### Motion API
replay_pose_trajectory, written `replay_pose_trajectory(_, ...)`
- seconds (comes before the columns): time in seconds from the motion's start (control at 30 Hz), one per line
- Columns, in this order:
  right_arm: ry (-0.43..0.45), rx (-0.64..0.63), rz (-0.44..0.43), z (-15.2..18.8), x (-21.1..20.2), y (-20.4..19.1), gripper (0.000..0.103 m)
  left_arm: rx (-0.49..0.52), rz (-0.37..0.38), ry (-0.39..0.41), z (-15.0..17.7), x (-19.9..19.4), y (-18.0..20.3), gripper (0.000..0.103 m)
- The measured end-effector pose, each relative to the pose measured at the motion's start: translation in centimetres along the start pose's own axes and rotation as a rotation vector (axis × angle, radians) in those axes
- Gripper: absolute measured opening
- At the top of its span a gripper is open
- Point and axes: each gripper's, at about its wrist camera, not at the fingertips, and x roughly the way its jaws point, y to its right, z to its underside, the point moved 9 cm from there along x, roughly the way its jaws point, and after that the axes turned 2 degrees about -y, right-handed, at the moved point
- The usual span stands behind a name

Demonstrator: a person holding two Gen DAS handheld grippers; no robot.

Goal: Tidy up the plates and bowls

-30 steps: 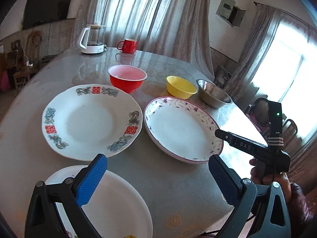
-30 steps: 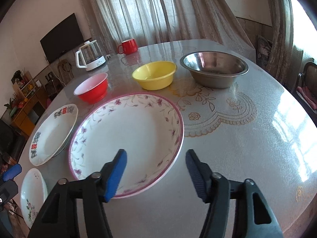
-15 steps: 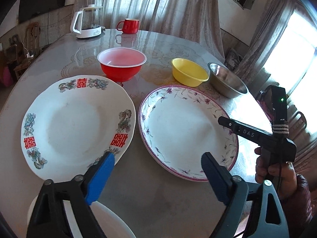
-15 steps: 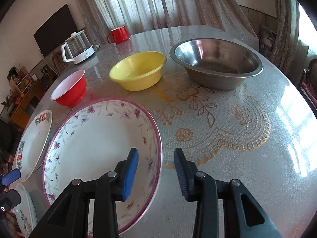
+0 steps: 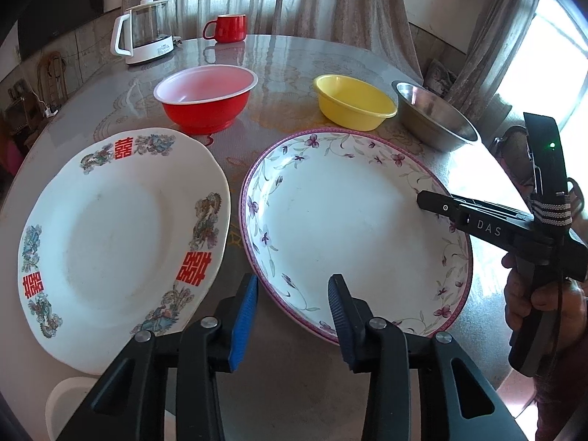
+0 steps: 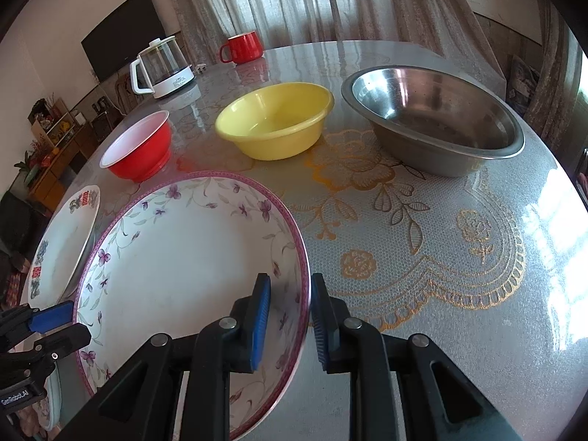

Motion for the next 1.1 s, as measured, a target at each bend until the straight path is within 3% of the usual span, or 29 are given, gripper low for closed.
replay_pose_trajectory(0.13,-0.008,-0.026,-0.006,-0.2,0.2,-0.3,0.022,0.011,-0.013,0.008,-0.1,0.3,0.1,0.039)
replay_pose_trajectory(0.37,-0.009,0.037,-0.052,0.1,-0.4,0.6,0.012,0.025,0.01,0.011,0.3,-0.1,0.2,0.039)
replay_pose_trajectory(0.73,-0.038,0.097,-0.122,3.3,-2.4,1.0,0.012,0.033,0.058,0.0,2.4,-1.3,0.8,0.039)
replay_pose_trajectory(0.83,-0.043,0.144,-0.174,4.4,-3.0,1.1,0.013,0.035,0.064,-0.003,3.1,-1.8,0.8,0.039)
replay_pose_trajectory(1.1,-0.03,0.127,-0.148,7.1,-4.3,0.0,0.013,0.04,0.064,0.003,4.4,-2.4,0.7,0.039)
